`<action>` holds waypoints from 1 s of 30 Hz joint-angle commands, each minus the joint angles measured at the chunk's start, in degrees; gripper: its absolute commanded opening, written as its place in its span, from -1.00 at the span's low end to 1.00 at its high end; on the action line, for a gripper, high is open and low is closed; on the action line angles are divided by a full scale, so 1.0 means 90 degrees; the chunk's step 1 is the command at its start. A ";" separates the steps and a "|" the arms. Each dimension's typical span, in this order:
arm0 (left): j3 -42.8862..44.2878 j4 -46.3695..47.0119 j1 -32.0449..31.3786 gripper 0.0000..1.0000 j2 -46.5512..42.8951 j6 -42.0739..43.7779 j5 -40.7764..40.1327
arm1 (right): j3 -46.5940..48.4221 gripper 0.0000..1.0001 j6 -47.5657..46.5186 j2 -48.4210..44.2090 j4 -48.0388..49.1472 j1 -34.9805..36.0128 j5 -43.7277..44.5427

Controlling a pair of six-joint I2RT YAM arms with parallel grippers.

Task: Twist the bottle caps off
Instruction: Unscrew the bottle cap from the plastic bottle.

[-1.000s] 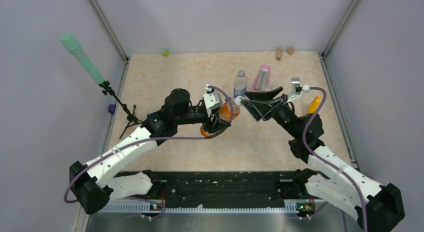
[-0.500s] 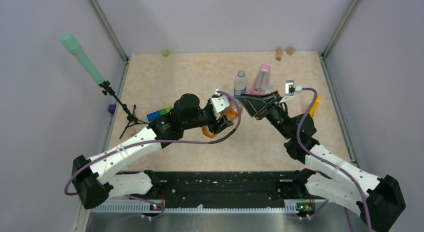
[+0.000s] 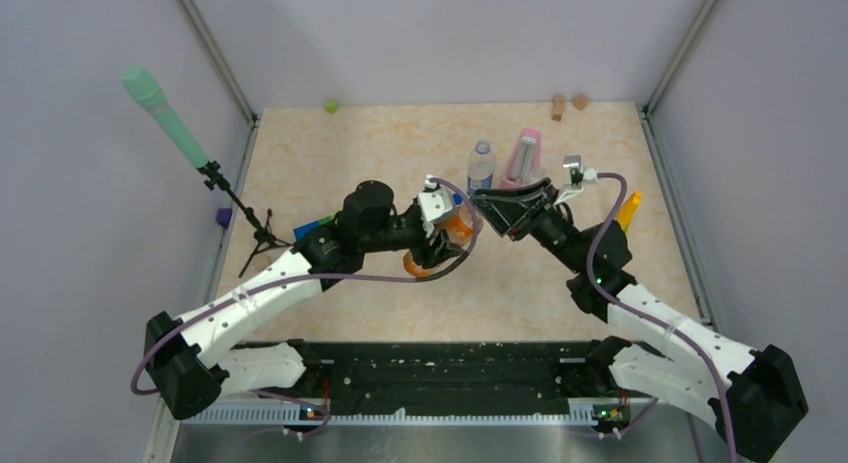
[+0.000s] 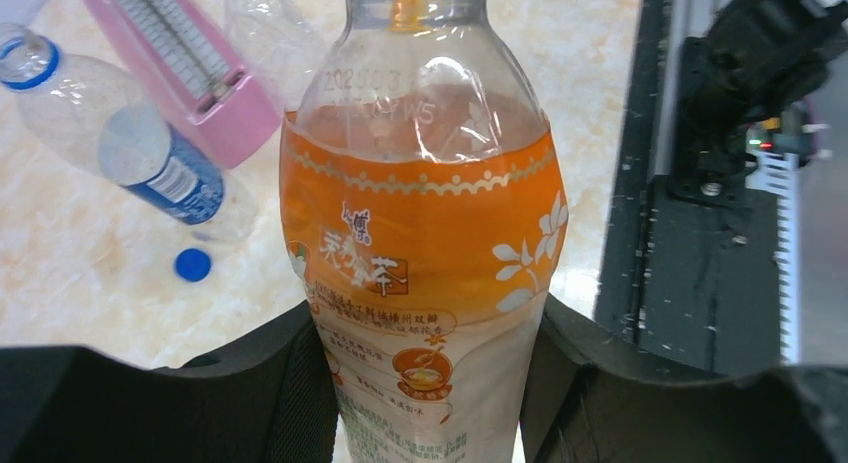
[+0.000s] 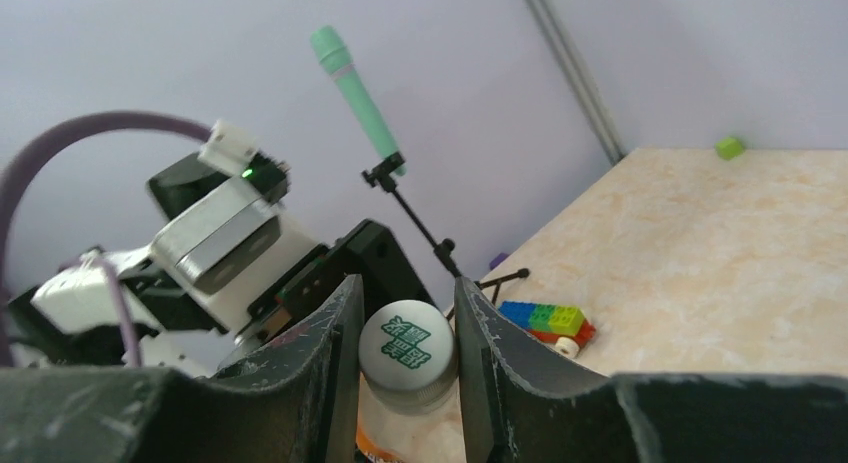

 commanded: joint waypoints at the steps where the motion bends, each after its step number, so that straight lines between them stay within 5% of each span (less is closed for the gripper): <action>1: 0.0178 0.0307 0.0565 -1.00 0.0018 -0.0365 0.2412 | 0.0408 -1.00 0.0197 0.0257 0.0806 -0.0481 -0.1964; 5: 0.0195 0.0674 0.0924 -1.00 0.0051 -0.0757 0.3803 | 0.0360 -1.00 0.1474 0.0812 0.2886 -0.1387 -0.3791; 9: 0.0178 0.1673 0.1015 -1.00 0.0238 -0.1614 0.5041 | 0.0729 -1.00 0.3043 0.1800 0.5761 -0.1474 -0.5113; 15: 0.0135 0.2581 0.1021 -1.00 0.0371 -0.2300 0.5428 | 0.0793 -0.99 0.2825 0.1856 0.5886 -0.1435 -0.5040; 17: 0.0192 0.1769 0.1015 -1.00 0.0303 -0.1658 0.4805 | 0.0650 -0.35 0.2723 0.1689 0.5276 -0.1548 -0.4581; 21: 0.0320 0.0066 0.1003 -1.00 0.0177 -0.0402 0.2564 | 0.0048 0.40 0.1935 0.0763 0.2977 -0.1598 -0.2811; 30: 0.0237 -0.0197 0.0456 -1.00 0.0110 -0.0016 -0.0103 | 0.0330 0.50 0.0682 -0.0462 -0.1340 -0.1248 -0.0751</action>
